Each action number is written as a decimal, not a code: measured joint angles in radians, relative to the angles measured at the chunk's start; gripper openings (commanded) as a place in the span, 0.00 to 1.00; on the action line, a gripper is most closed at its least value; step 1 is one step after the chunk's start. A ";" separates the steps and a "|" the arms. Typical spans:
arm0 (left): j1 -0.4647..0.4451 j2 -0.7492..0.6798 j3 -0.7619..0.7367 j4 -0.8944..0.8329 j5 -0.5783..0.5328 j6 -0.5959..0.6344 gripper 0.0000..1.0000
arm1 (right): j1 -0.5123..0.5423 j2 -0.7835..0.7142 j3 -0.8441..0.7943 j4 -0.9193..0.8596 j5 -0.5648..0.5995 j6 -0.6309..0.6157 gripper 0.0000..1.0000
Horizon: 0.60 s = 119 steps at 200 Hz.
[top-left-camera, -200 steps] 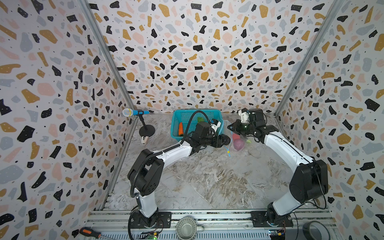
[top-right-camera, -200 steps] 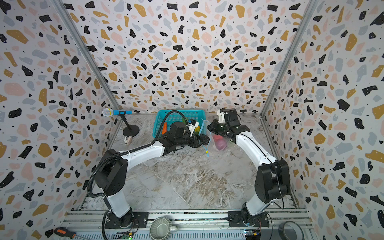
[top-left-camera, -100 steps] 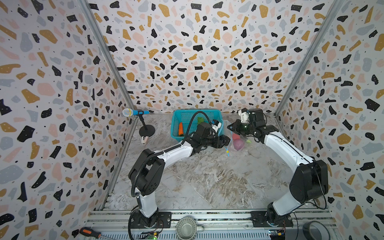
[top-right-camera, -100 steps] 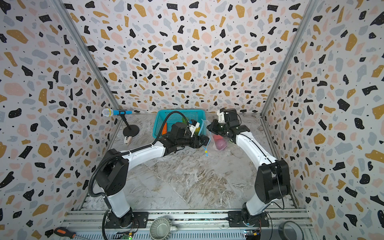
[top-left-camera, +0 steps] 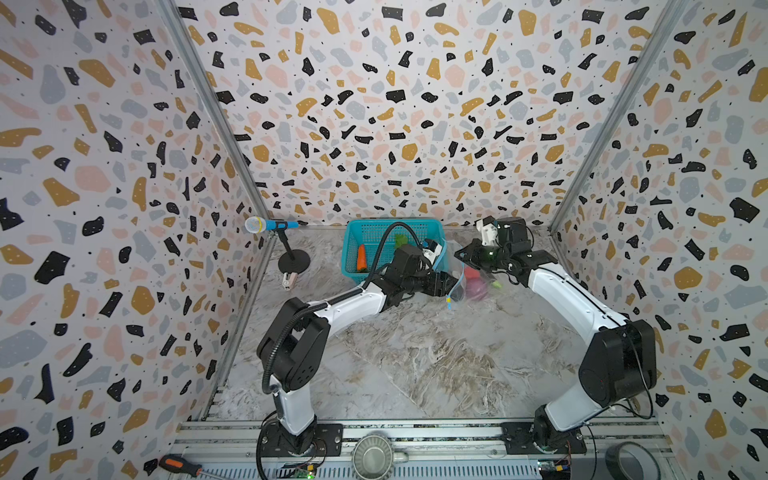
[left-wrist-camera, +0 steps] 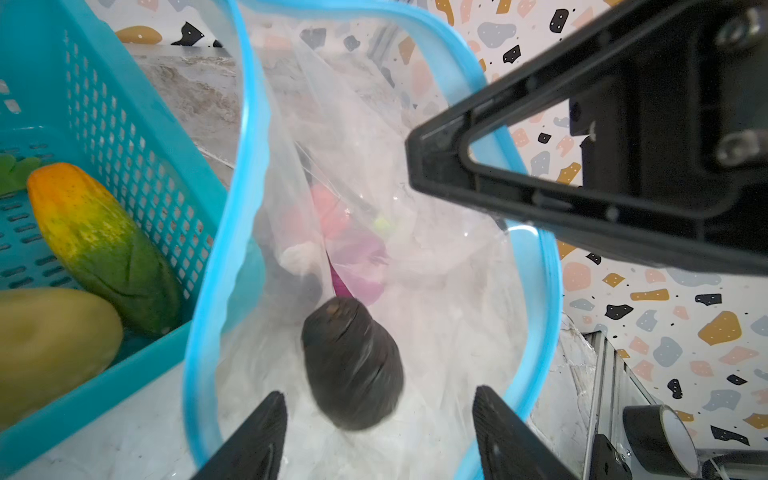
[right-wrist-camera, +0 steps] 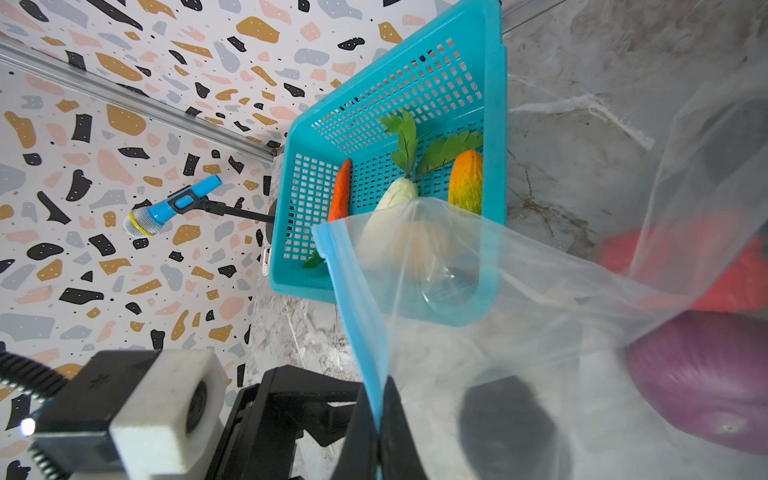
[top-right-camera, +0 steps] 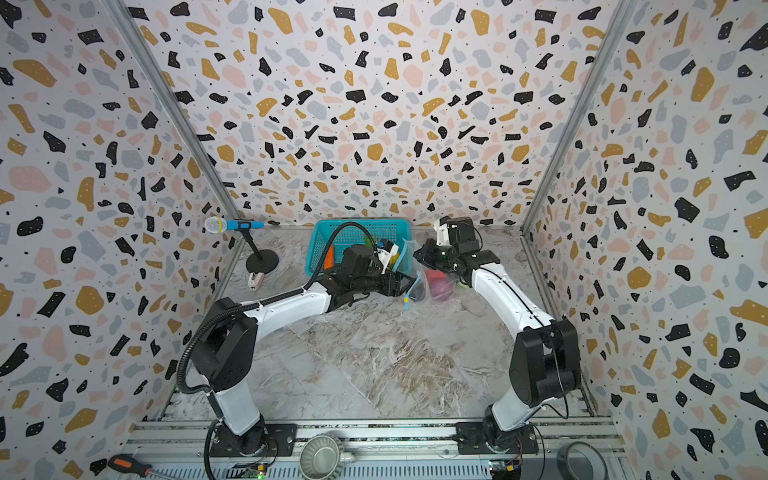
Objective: Place the food in the zip-top bag and seal the zipper
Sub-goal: 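Lower the black vegetable into the bag mouth held by the right gripper, then open the left gripper to release the black vegetable into the bag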
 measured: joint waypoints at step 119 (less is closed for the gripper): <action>0.054 -0.108 -0.079 0.042 -0.042 -0.069 0.57 | -0.008 -0.018 0.000 -0.014 0.024 -0.001 0.00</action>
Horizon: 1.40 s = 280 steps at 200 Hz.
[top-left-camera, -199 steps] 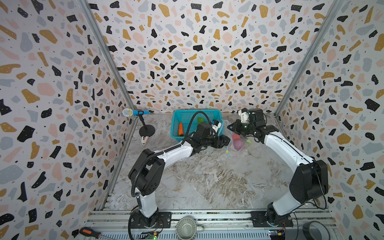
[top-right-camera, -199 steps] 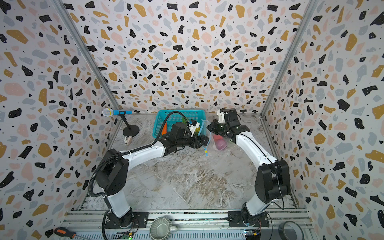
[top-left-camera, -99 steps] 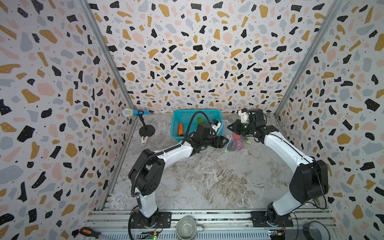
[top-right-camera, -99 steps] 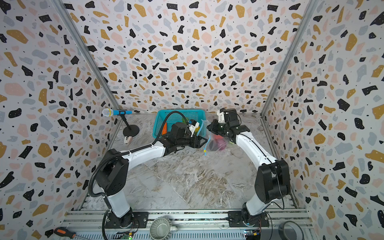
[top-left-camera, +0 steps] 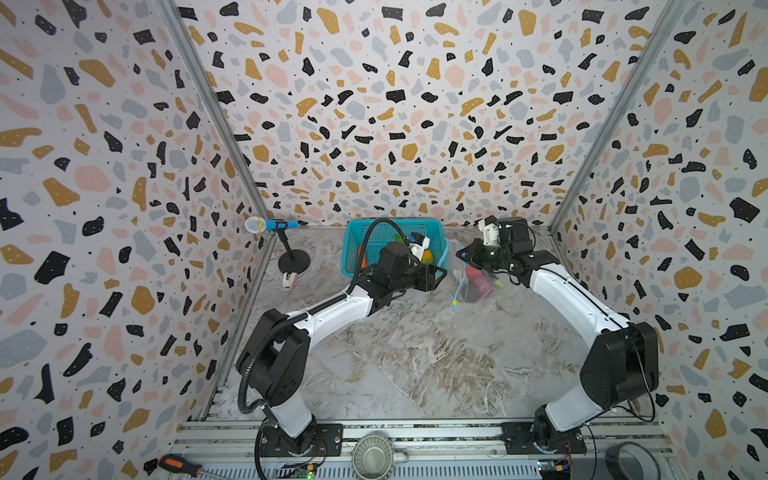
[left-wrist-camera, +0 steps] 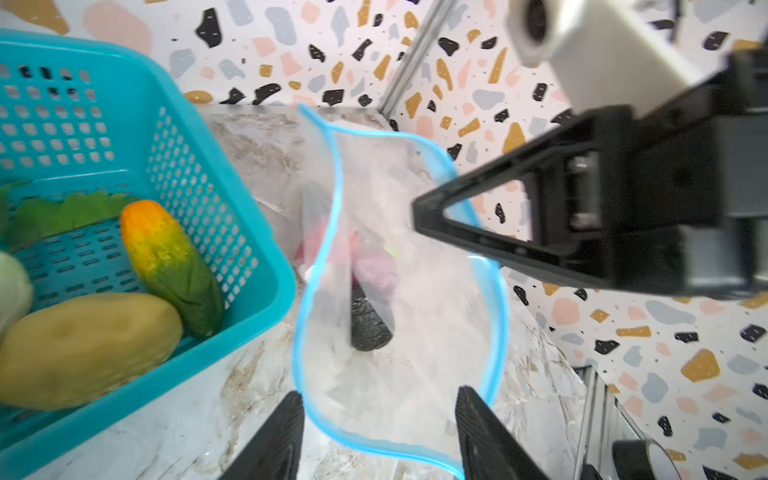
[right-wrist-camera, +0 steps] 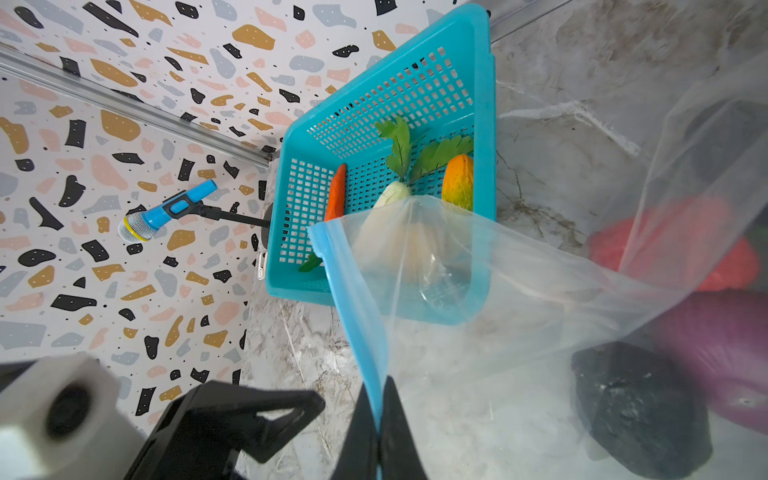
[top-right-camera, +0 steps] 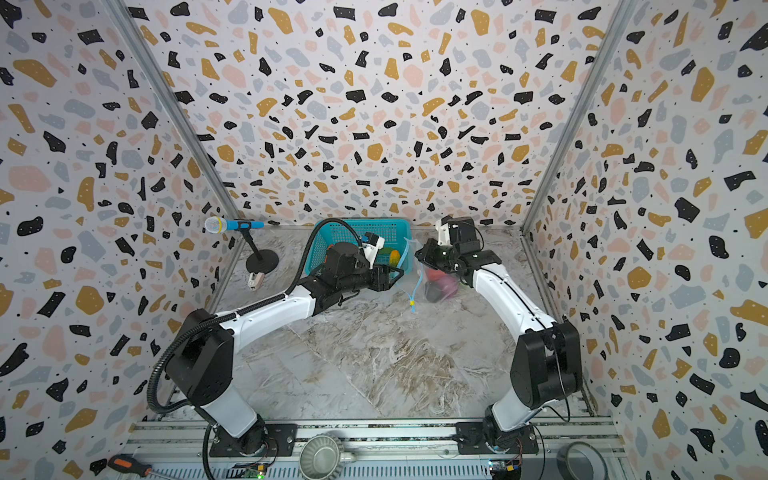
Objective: Place the food in the zip-top bag and seal the zipper
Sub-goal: 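Open the left gripper to release the black vegetable into the bag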
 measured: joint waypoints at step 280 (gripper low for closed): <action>-0.018 0.121 0.010 0.140 0.138 -0.201 0.00 | -0.015 -0.026 0.000 -0.119 0.065 -0.075 0.24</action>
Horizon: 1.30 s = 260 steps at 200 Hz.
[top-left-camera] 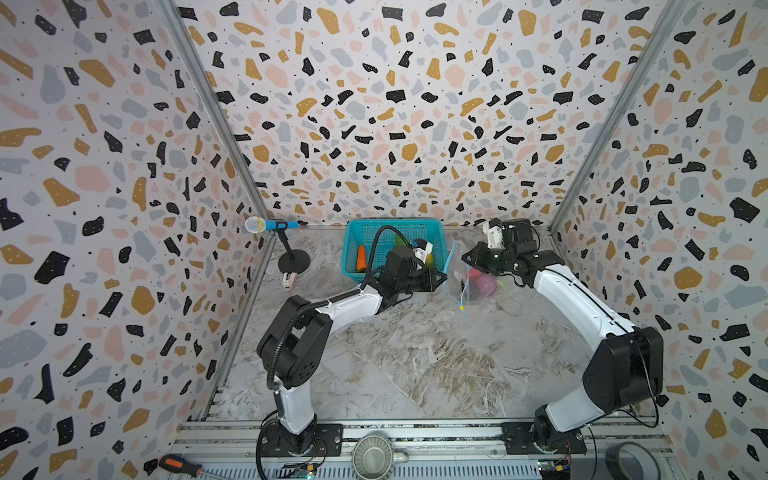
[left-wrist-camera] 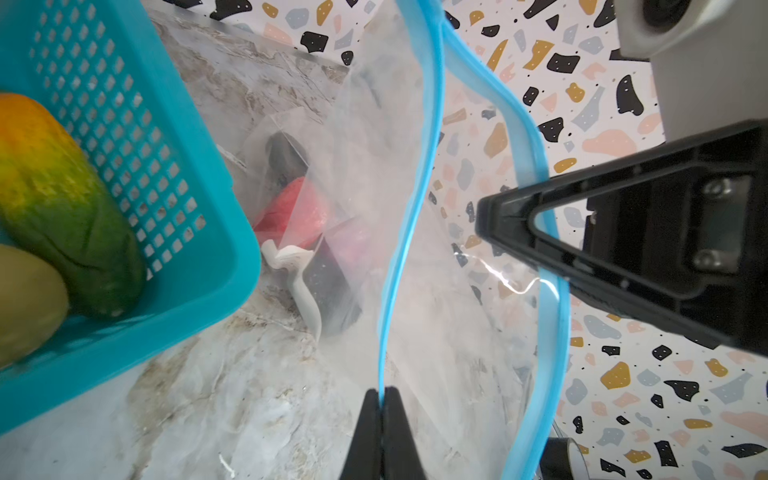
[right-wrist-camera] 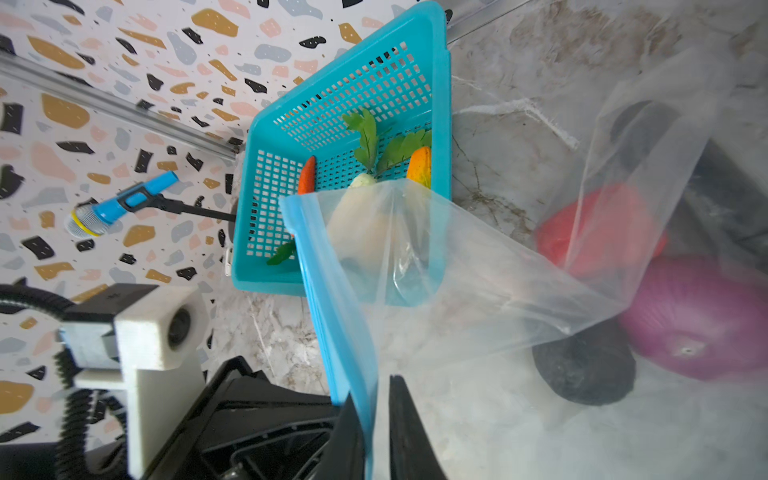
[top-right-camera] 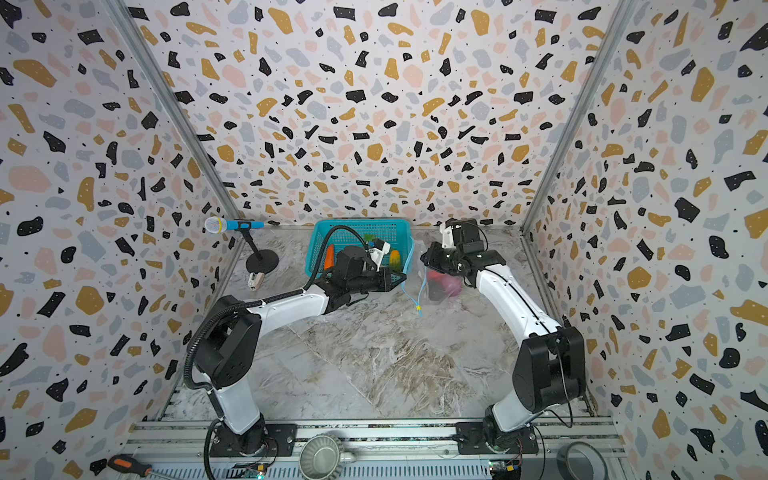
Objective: Place the food in the zip-top bag and seal the zipper
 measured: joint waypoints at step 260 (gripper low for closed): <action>-0.061 0.001 0.130 -0.009 -0.033 -0.092 0.00 | 0.117 -0.131 -0.026 -0.169 0.213 -0.056 0.00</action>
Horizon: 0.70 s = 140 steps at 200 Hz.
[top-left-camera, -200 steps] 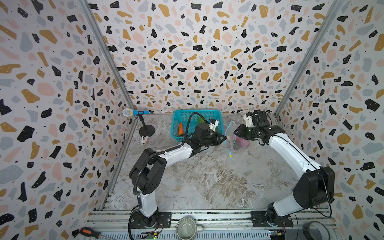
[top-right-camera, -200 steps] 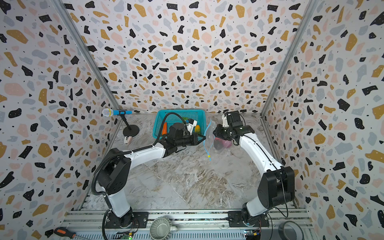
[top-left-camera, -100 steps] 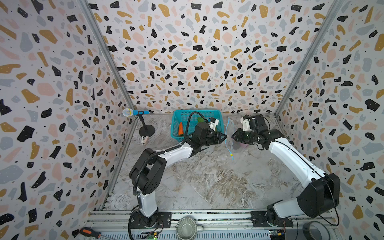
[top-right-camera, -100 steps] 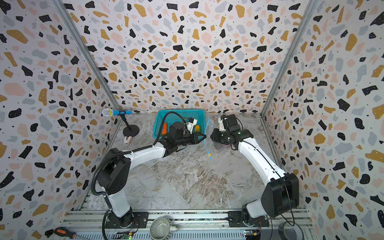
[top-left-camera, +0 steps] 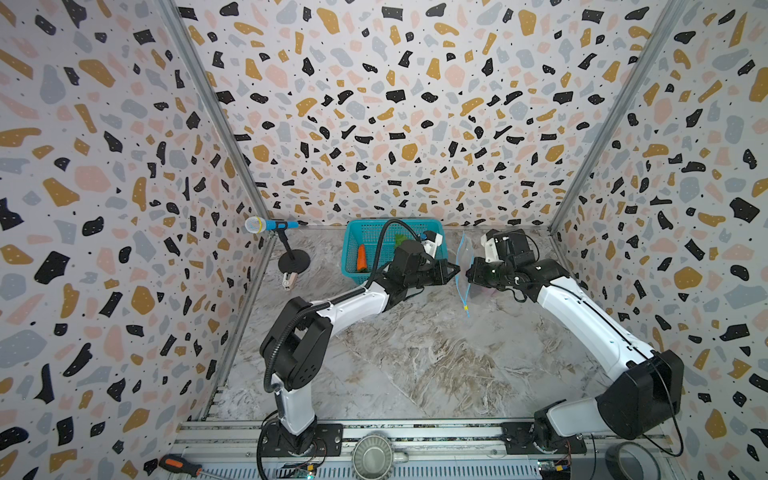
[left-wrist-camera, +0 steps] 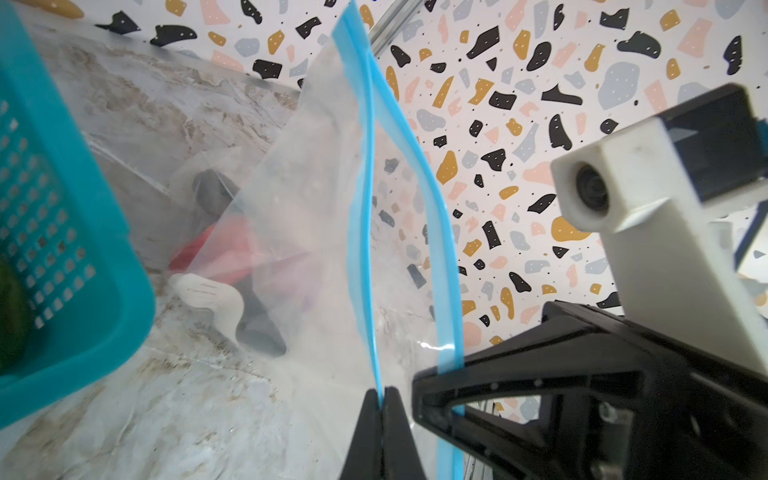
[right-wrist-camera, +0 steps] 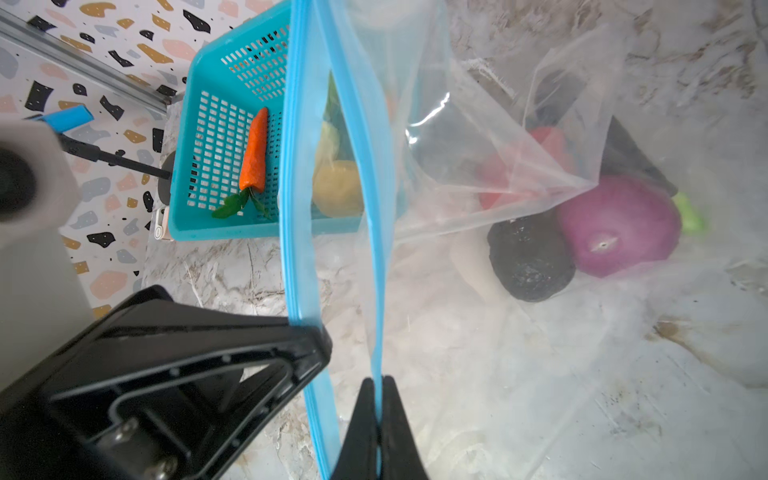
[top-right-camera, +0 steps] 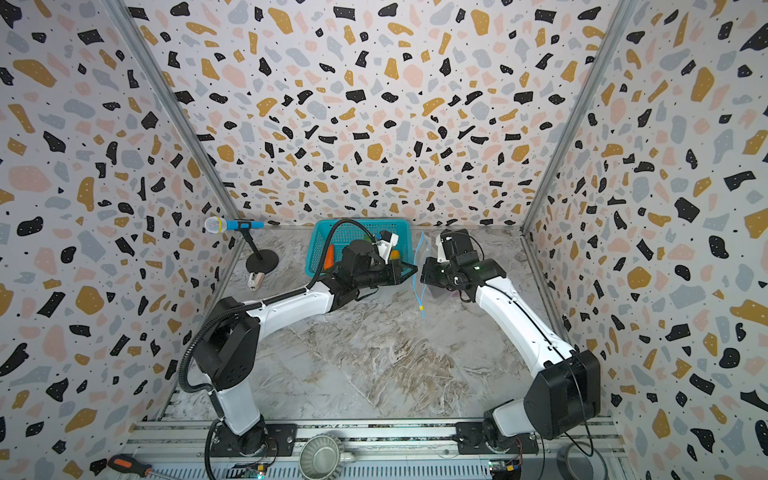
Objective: Place the food in the zip-top bag and seal the zipper
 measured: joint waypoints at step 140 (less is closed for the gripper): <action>-0.053 0.082 0.418 -0.238 -0.064 -0.049 0.00 | -0.119 -0.034 0.289 -0.208 0.145 -0.114 0.00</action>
